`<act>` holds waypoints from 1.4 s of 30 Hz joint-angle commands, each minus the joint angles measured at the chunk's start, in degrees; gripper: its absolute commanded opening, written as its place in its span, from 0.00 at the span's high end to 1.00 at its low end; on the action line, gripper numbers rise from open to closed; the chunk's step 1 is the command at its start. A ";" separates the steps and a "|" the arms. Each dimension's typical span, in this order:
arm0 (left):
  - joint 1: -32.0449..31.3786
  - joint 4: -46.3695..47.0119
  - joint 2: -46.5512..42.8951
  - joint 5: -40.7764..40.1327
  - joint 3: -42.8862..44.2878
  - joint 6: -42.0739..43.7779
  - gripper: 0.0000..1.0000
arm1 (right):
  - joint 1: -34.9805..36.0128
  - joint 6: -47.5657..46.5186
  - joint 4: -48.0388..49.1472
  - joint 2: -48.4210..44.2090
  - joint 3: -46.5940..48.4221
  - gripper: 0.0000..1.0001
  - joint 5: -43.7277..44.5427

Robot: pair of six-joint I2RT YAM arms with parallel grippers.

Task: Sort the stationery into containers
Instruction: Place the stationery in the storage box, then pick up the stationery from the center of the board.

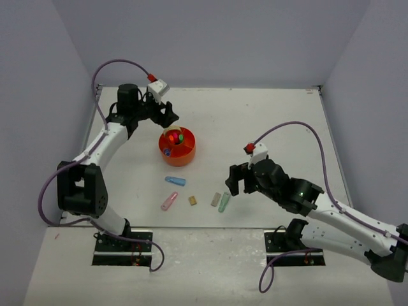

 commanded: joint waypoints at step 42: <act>0.34 -18.22 -58.63 -31.87 -30.58 -31.06 0.00 | 11.49 44.32 0.41 41.69 1.90 0.54 10.13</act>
